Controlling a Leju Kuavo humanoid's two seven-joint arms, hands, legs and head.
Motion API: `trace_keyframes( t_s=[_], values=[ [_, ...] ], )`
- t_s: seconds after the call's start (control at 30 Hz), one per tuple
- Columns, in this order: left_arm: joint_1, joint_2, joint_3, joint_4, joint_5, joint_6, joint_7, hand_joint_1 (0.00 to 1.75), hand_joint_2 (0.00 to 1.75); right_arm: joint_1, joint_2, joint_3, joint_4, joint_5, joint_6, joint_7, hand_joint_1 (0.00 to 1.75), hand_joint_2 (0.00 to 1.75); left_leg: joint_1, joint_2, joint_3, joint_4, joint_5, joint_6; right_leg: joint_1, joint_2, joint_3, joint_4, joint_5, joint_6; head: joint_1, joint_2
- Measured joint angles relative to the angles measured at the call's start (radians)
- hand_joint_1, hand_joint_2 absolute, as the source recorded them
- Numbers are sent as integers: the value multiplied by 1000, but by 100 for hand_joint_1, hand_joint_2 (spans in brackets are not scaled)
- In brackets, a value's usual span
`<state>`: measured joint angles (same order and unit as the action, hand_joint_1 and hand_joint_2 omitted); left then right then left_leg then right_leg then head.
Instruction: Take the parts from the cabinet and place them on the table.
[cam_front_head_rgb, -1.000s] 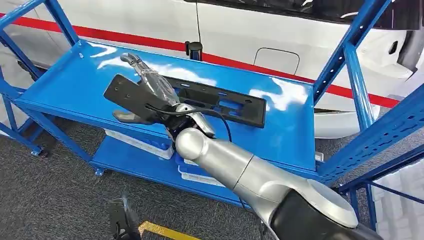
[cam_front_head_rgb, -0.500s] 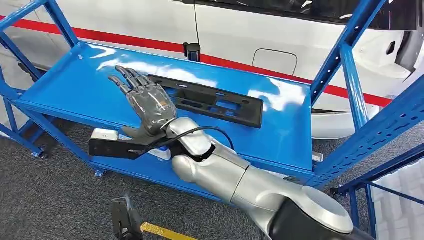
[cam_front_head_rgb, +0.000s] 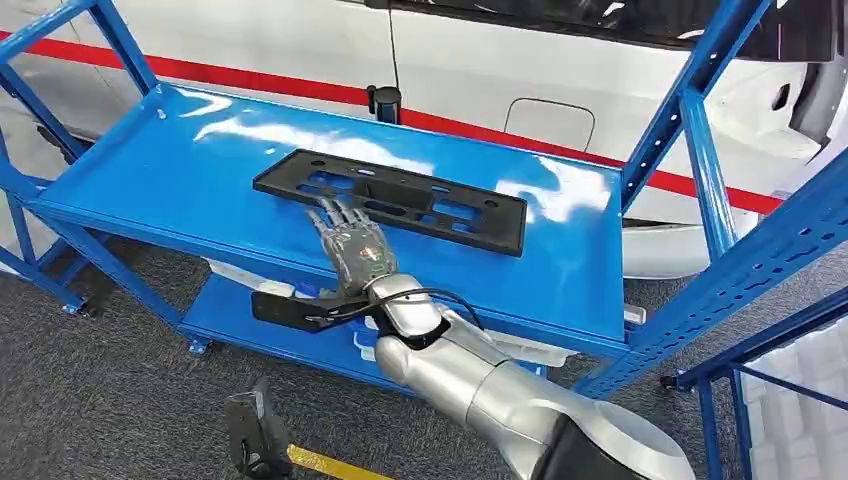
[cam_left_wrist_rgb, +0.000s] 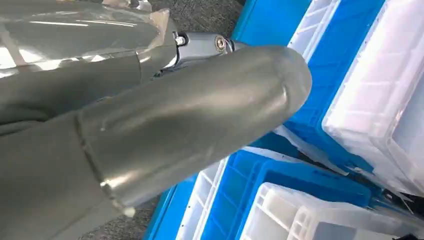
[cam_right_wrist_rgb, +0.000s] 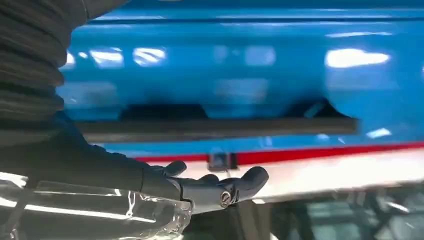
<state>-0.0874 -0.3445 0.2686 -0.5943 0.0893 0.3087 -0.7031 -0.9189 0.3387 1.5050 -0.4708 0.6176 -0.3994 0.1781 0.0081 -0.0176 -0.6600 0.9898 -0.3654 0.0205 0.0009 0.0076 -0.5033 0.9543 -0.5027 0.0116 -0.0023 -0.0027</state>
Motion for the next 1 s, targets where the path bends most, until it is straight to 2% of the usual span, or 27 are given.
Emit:
trace_keyframes(
  t_s=[0.37, 0.73, 1.0],
  values=[
    [-2, 8, -16, 0, -3, -15, 0, 0, 0, -11, -1, -64, 187, -26, -20, 46, 0, 175, 0, 0, 0, 0, 0, 0, 0, 0, 1, 0, 0, 0, 0, 0],
    [-2, 10, -16, 3, -2, -6, 0, 0, 0, -44, -2, -91, 239, -44, -30, 66, 0, 175, 0, -5, 1, 0, 3, 2, 0, -8, 2, 0, 0, 0, 0, 0],
    [1, 10, -14, 3, -1, 10, 0, 0, 0, -101, -2, -137, 254, -55, -76, 51, 0, 175, -1, -3, 1, 0, 5, 3, 0, -7, 2, 0, 3, 2, 0, 0]
  ],
)
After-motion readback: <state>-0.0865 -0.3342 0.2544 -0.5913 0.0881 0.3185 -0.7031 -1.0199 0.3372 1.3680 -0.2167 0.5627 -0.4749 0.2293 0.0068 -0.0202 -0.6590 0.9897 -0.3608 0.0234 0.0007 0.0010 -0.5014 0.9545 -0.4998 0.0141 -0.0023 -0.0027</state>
